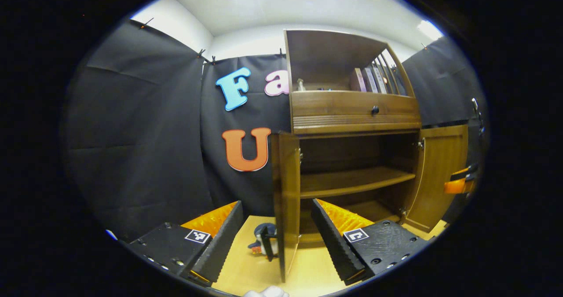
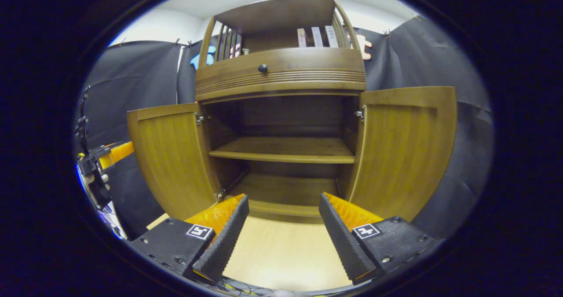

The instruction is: Open the right door of the double-door shoe cabinet with the right hand, and open the left door with the left hand.

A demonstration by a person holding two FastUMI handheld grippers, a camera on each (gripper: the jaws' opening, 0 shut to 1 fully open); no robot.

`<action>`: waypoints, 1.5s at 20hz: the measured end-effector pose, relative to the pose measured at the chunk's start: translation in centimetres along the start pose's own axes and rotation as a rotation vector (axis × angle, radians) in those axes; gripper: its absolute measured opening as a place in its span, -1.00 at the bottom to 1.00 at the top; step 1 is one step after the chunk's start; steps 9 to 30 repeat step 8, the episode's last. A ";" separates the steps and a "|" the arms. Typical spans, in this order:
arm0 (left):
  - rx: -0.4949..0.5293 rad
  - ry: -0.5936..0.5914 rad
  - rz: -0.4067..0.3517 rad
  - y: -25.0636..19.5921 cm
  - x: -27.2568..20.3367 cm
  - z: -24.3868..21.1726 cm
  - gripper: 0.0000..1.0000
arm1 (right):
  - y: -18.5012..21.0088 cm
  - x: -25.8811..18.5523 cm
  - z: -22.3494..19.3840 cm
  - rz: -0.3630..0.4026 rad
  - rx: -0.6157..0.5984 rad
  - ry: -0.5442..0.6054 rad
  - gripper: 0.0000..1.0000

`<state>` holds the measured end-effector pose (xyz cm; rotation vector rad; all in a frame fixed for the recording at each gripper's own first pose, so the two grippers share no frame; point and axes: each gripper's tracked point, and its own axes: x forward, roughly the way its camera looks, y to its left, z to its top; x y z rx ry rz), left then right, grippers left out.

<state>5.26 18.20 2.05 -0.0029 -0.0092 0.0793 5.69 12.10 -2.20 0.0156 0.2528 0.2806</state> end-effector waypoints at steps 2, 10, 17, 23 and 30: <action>0.011 -0.021 0.025 -1.6 0.1 0.9 0.88 | -0.7 -0.3 0.3 -0.019 0.001 -0.014 1.00; -0.056 0.058 -0.061 -9.8 1.8 -1.7 0.88 | -2.9 -1.4 1.2 -0.103 0.015 -0.063 1.00; -0.056 0.058 -0.061 -9.8 1.8 -1.7 0.88 | -2.9 -1.4 1.2 -0.103 0.015 -0.063 1.00; -0.056 0.058 -0.061 -9.8 1.8 -1.7 0.88 | -2.9 -1.4 1.2 -0.103 0.015 -0.063 1.00; -0.056 0.058 -0.061 -9.8 1.8 -1.7 0.88 | -2.9 -1.4 1.2 -0.103 0.015 -0.063 1.00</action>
